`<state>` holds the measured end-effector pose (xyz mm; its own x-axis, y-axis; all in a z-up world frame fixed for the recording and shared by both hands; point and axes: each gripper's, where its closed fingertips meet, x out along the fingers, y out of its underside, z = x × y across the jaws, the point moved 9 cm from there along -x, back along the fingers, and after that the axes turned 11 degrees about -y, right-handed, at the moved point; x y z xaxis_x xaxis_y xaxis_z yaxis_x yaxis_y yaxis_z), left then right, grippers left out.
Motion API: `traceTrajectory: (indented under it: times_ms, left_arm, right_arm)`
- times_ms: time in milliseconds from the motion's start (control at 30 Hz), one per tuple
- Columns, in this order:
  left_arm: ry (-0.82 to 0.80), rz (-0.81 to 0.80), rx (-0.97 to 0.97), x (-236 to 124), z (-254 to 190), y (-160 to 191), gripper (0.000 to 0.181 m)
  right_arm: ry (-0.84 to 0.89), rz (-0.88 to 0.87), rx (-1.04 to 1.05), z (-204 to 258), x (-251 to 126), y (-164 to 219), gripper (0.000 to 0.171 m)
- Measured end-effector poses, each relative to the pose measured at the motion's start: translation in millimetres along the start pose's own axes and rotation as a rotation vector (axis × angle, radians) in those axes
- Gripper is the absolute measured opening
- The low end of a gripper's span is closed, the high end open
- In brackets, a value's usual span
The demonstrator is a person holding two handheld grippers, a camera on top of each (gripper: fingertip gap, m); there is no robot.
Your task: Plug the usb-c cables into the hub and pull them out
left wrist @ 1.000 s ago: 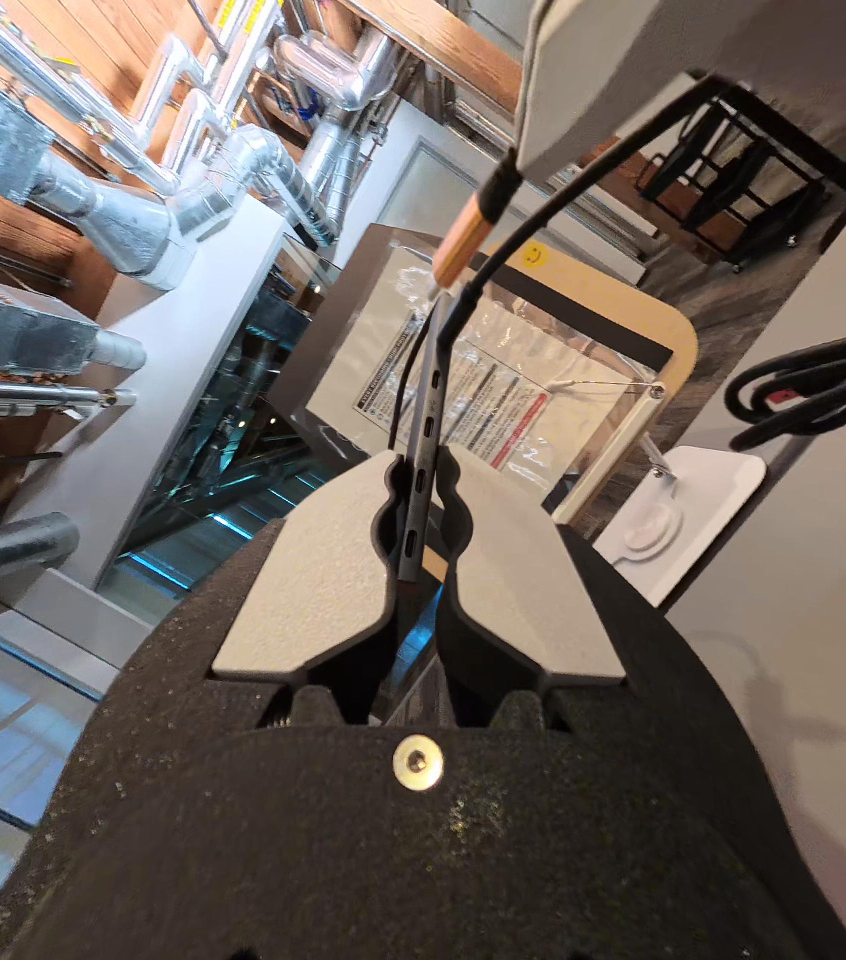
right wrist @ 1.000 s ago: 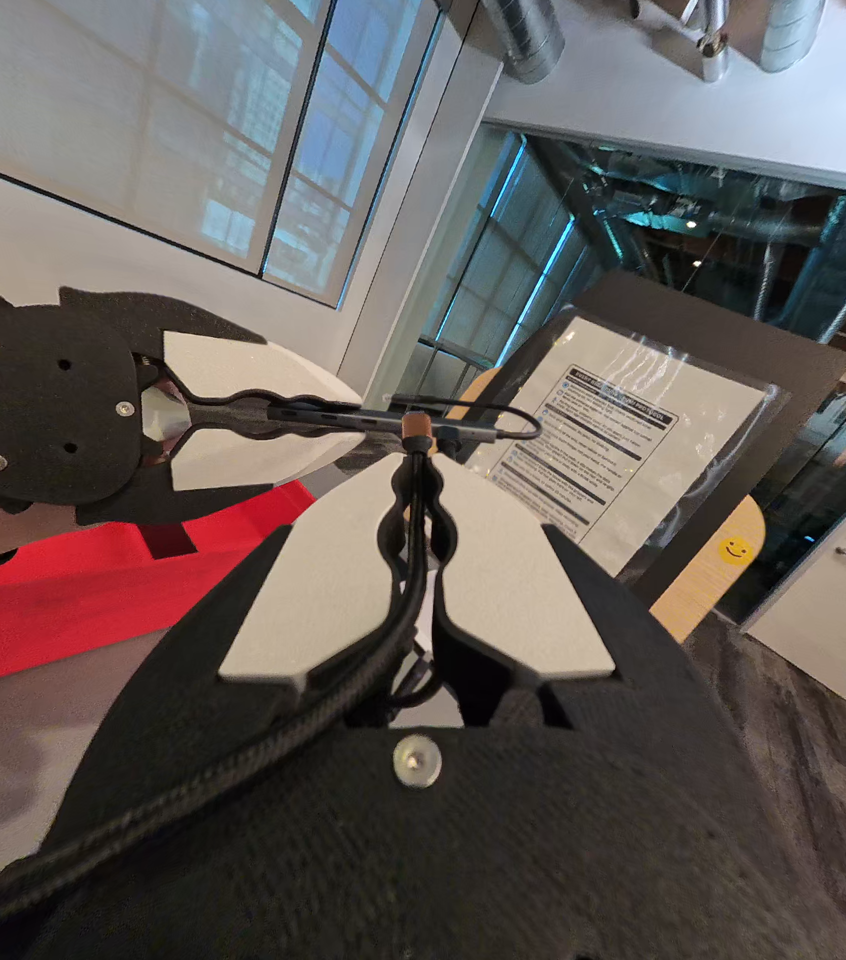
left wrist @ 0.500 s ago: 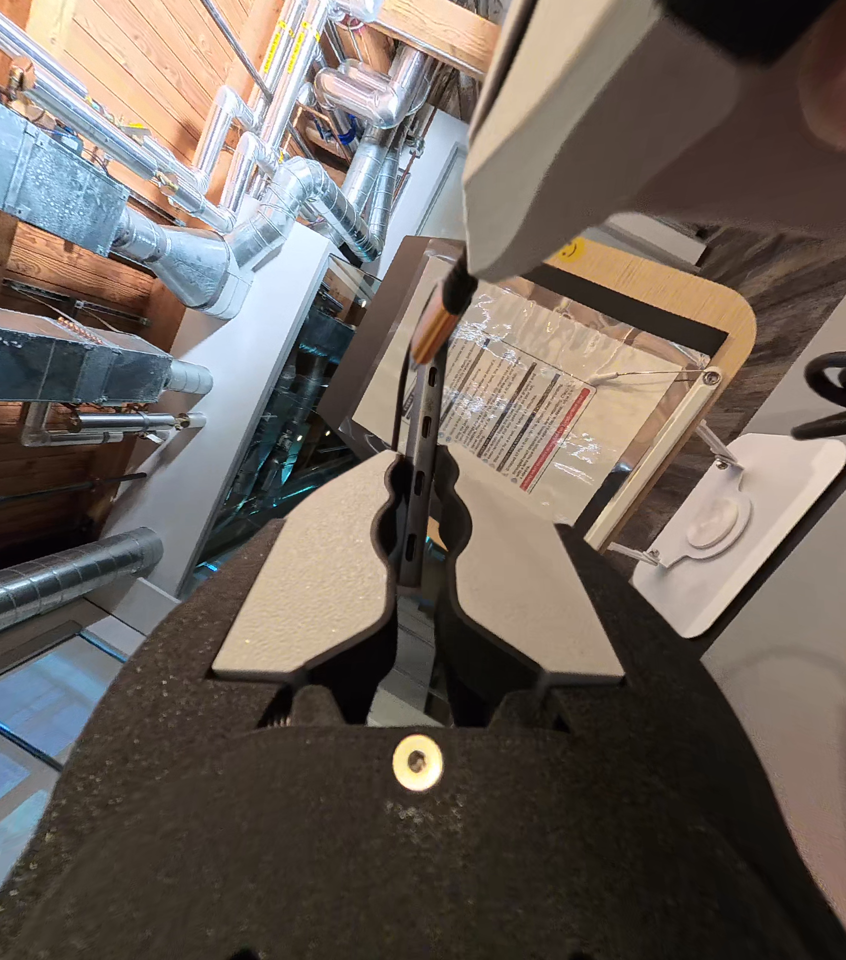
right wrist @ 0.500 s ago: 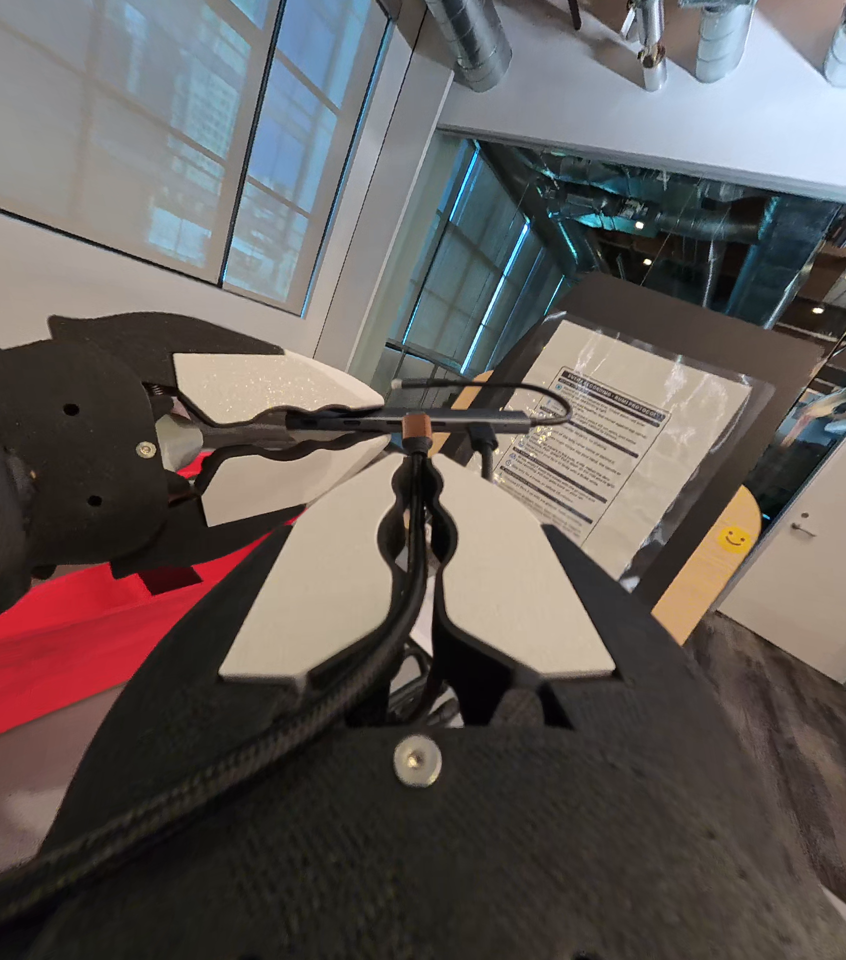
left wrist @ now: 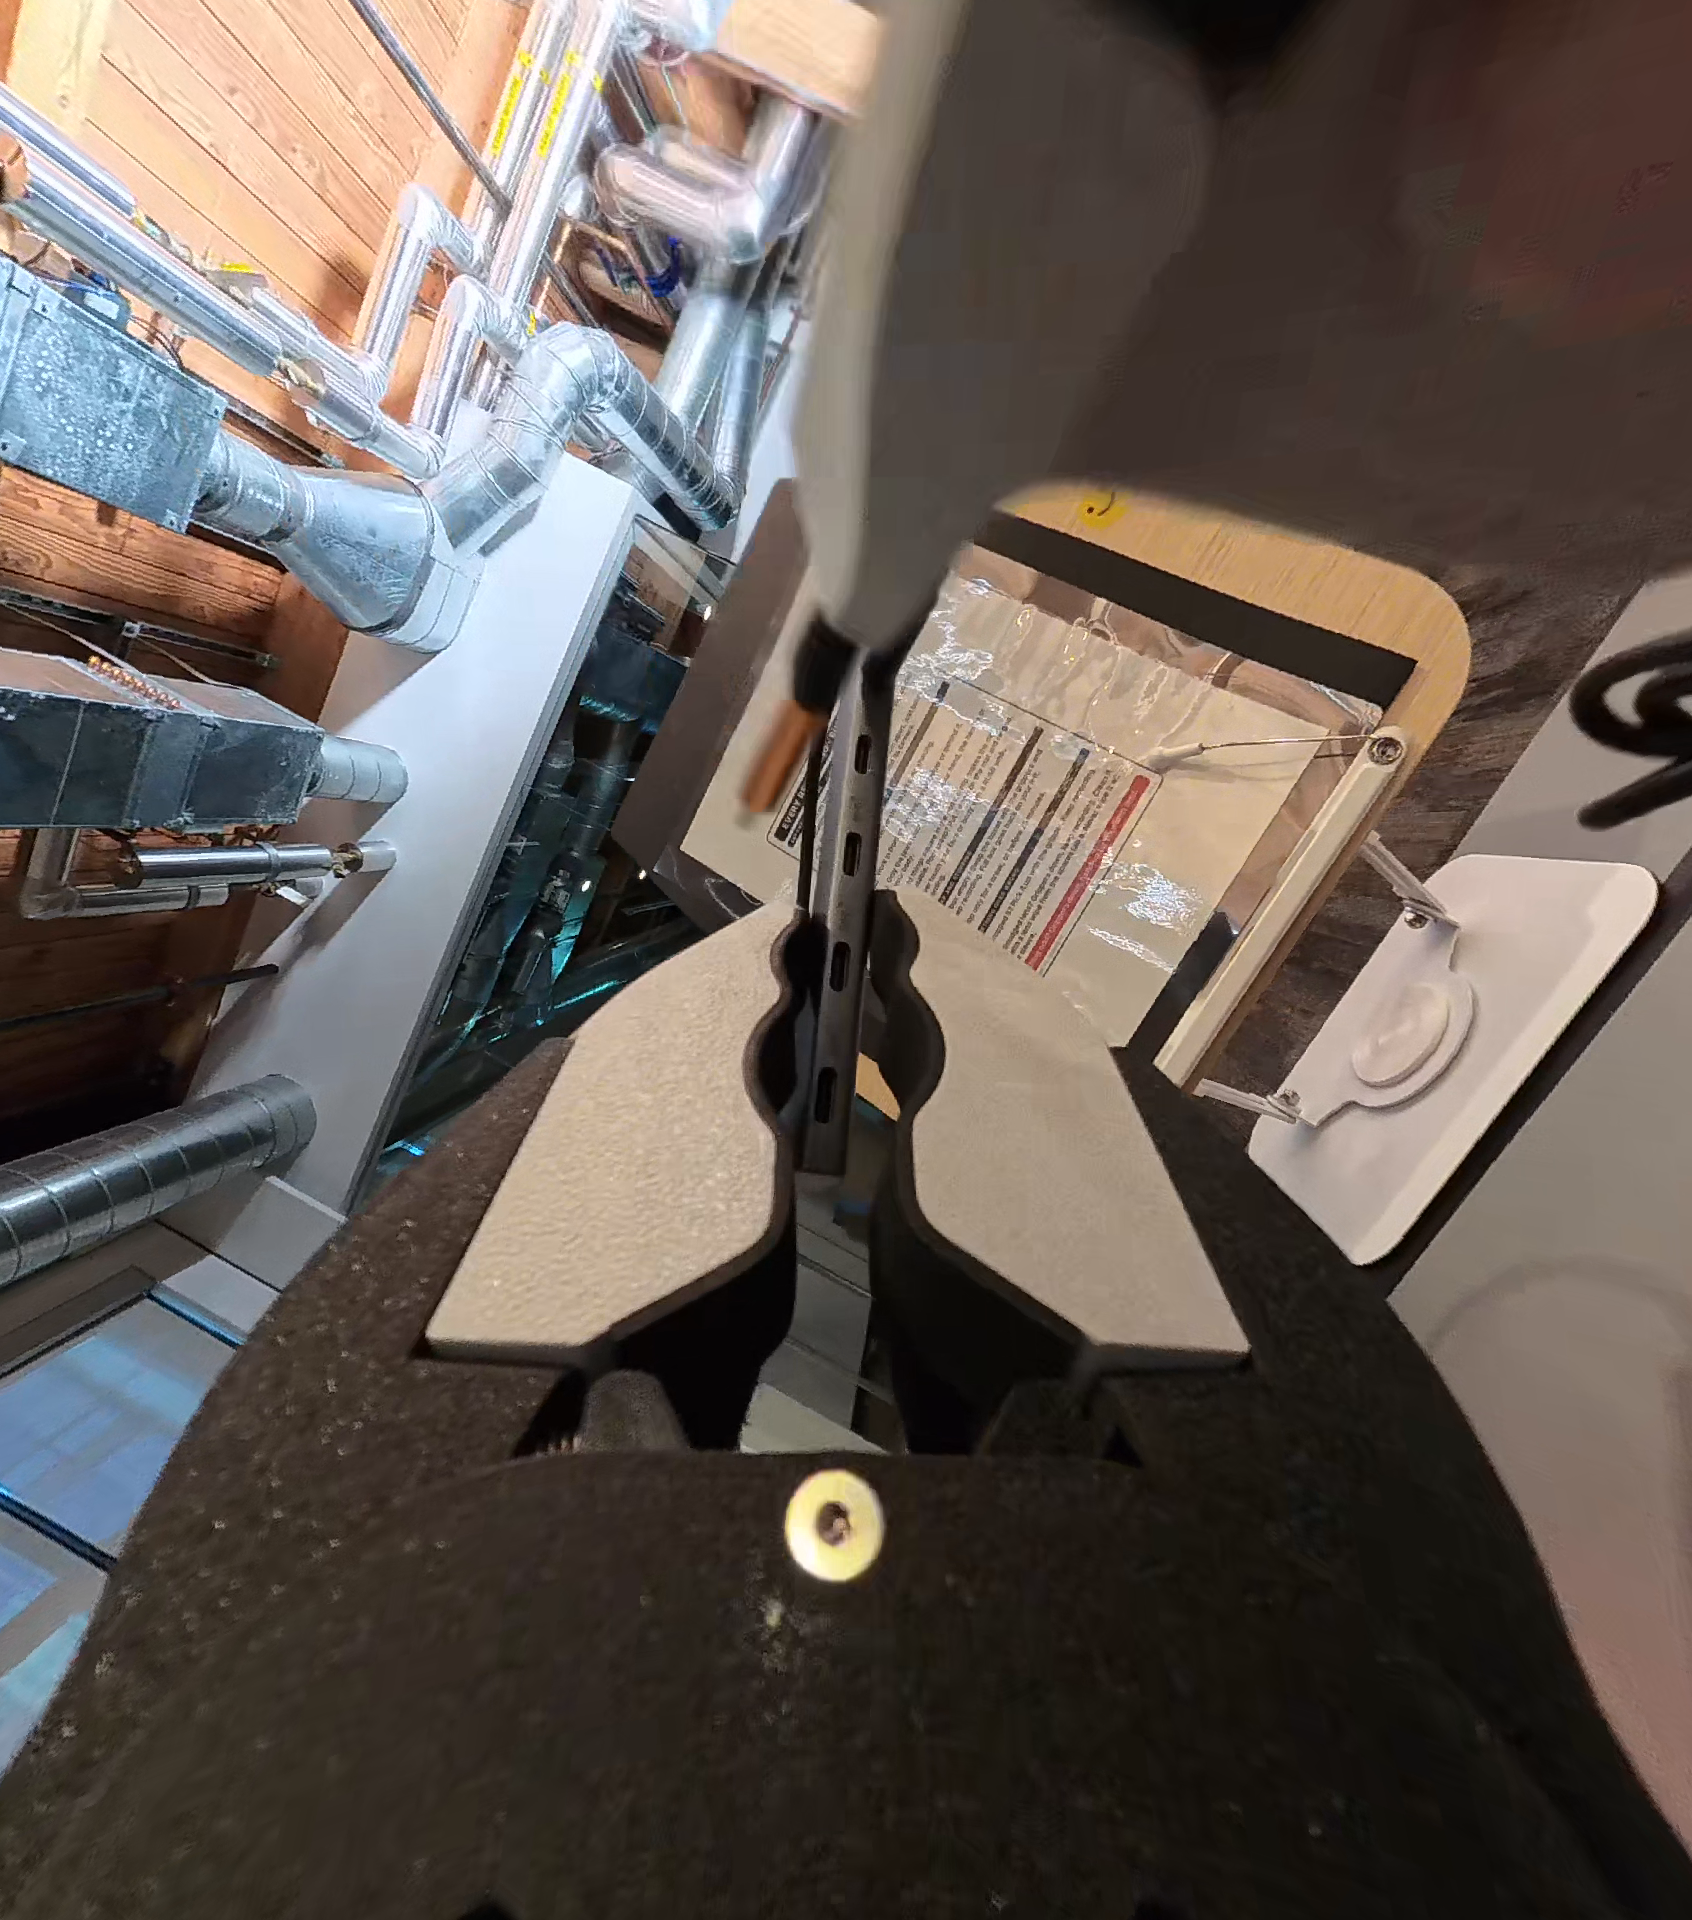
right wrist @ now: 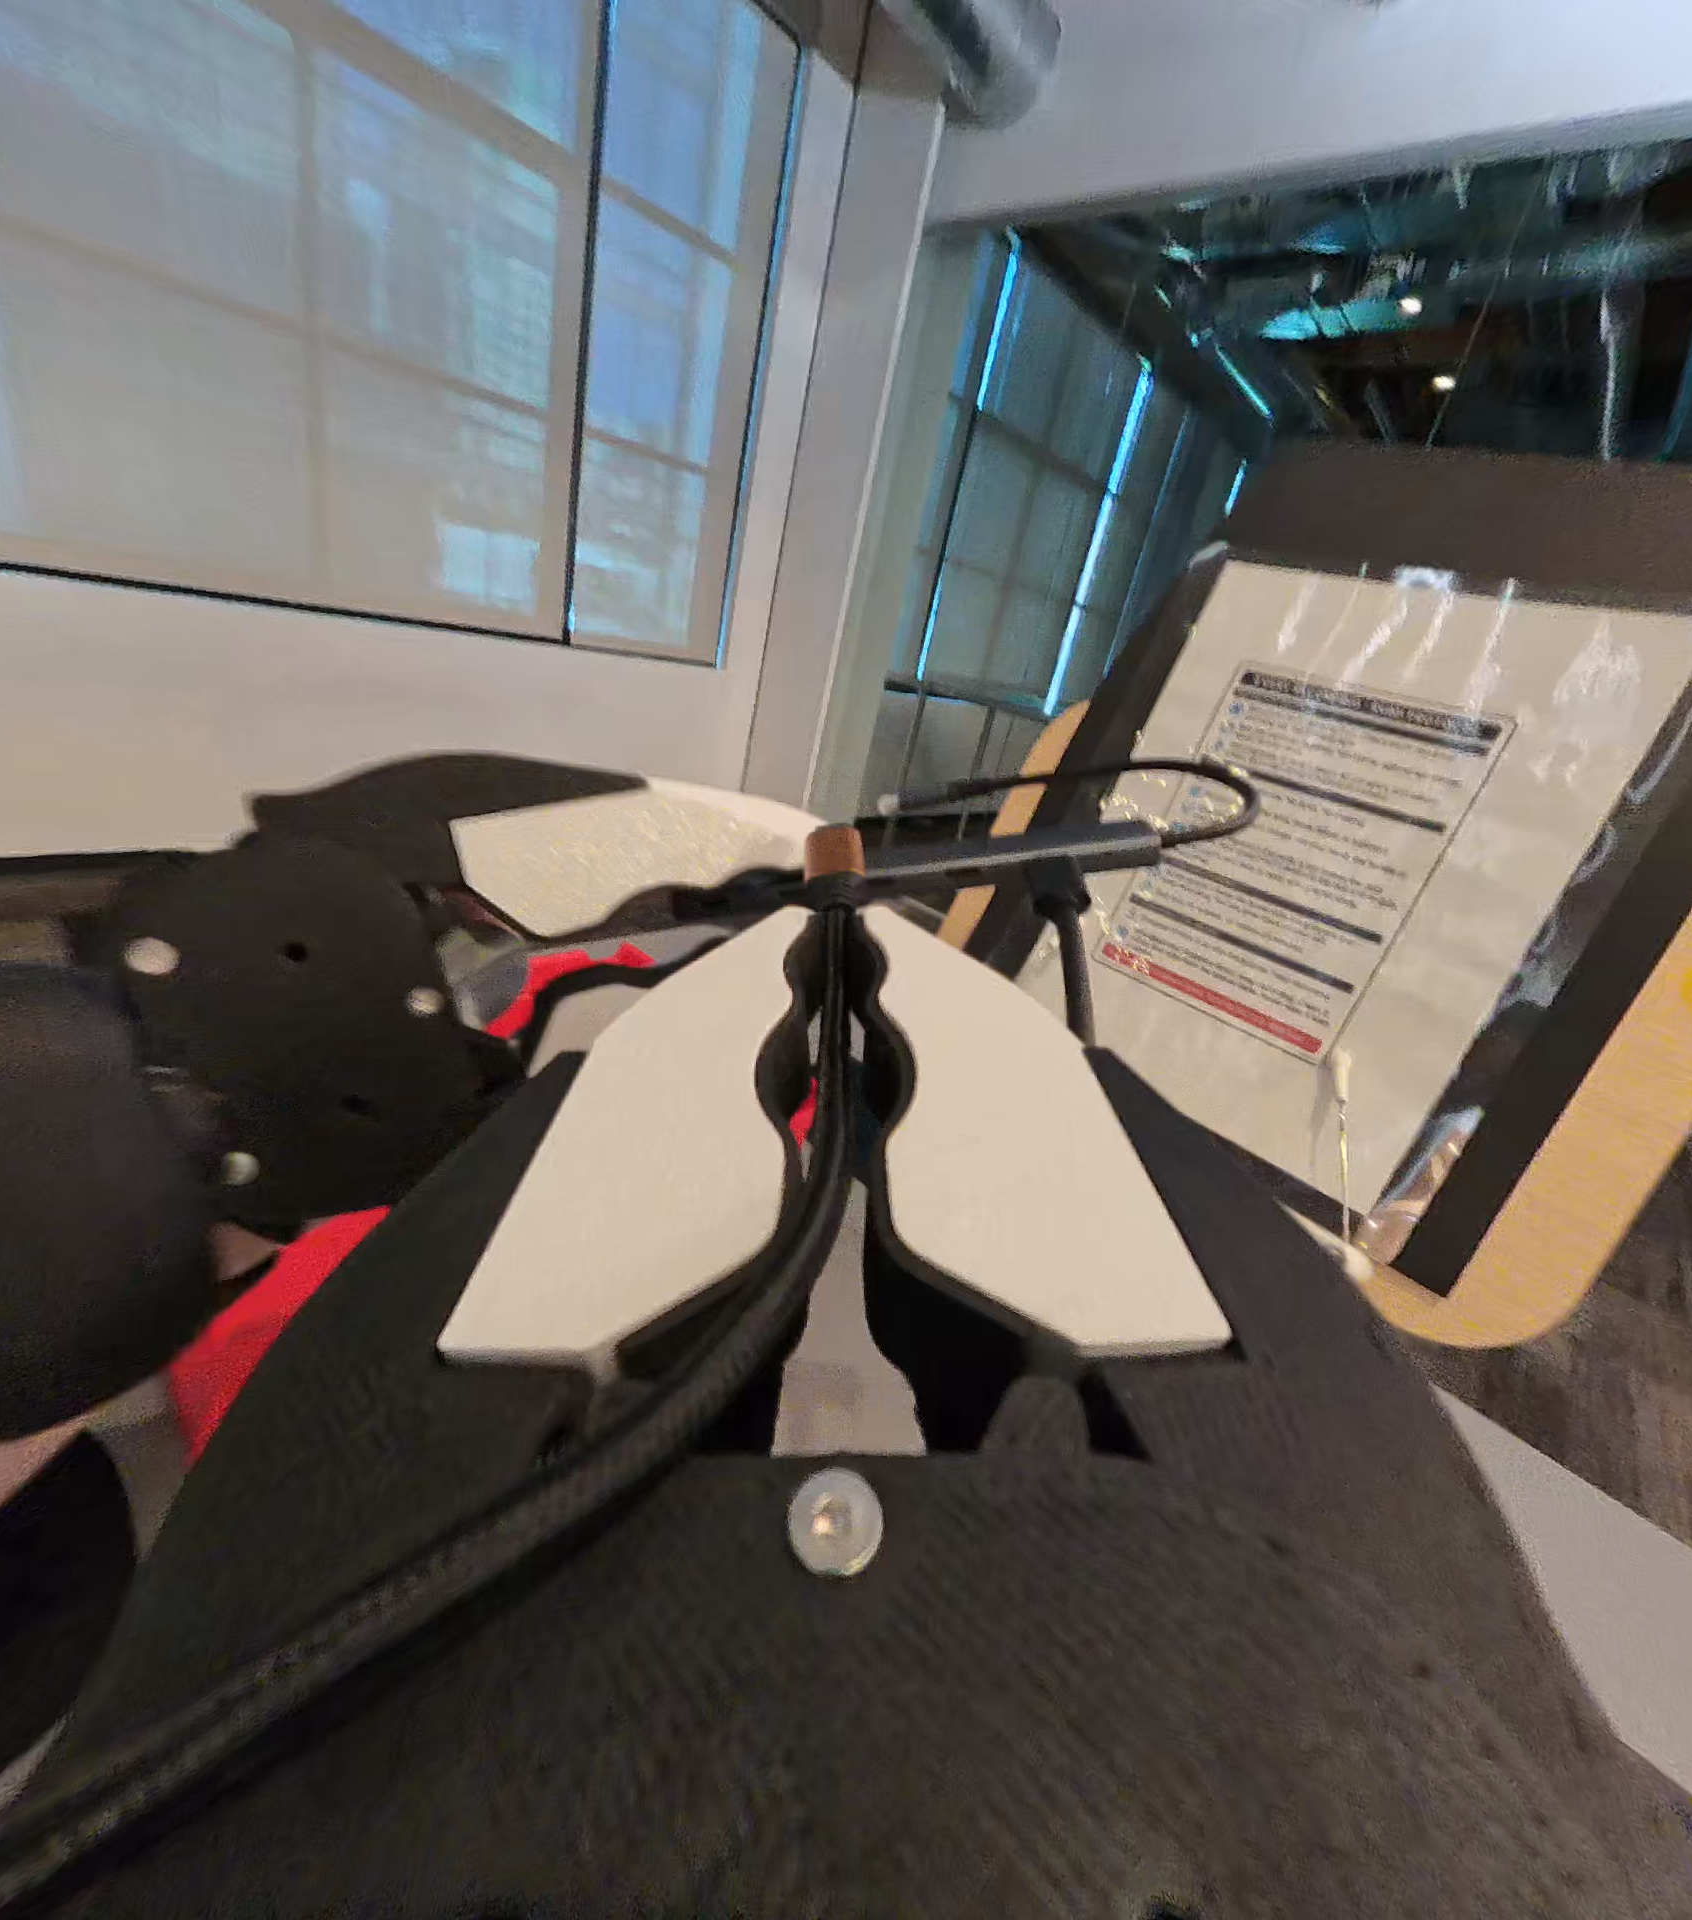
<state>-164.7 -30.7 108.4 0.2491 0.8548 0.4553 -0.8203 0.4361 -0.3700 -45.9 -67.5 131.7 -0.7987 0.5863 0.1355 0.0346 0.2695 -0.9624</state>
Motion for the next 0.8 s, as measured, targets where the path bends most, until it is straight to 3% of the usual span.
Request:
traceTrajectory:
  times_ms: [233, 800]
  left_arm:
    - [0.002, -0.003, 0.019, 0.7, -3.7, -0.2, 0.011]
    - [-0.027, -0.051, 0.055, -4.4, -3.0, -7.1, 0.01]
  right_arm:
    - [0.128, 0.047, -0.113, -12.5, 5.7, 17.3, 0.005]
    - [0.098, 0.014, -0.081, -21.1, -1.4, 13.3, 0.005]
